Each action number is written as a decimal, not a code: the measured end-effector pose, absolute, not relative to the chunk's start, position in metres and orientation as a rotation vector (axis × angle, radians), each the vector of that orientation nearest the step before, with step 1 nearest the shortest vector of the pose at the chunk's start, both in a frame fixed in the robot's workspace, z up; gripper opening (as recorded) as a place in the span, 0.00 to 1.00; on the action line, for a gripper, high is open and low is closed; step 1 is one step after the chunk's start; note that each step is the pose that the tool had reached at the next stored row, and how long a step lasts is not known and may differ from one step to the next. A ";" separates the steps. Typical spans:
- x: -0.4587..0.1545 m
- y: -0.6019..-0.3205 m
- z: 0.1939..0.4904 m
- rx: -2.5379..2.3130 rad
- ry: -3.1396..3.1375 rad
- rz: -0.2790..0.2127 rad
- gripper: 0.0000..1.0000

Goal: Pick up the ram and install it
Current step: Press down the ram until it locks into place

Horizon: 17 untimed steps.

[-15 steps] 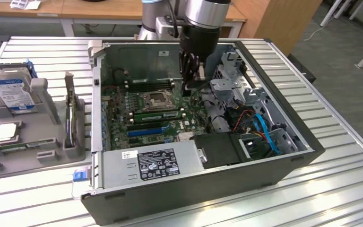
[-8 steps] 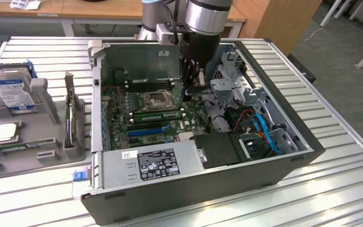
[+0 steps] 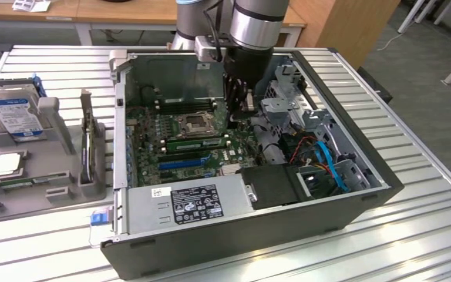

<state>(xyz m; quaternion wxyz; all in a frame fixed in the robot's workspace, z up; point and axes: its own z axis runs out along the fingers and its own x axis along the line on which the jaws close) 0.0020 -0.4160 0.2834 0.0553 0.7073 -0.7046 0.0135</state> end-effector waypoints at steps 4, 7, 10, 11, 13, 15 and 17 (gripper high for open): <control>0.002 -0.414 0.283 2.148 -2.140 0.043 0.10; 0.002 -0.414 0.283 2.164 -2.158 0.021 0.10; 0.002 -0.414 0.283 2.190 -2.189 -0.036 0.10; 0.002 -0.414 0.283 2.194 -2.194 -0.047 0.10; 0.002 -0.414 0.283 2.195 -2.195 -0.047 0.10; 0.002 -0.414 0.280 2.194 -2.195 -0.047 0.10; 0.002 -0.414 0.276 2.195 -2.194 -0.047 0.10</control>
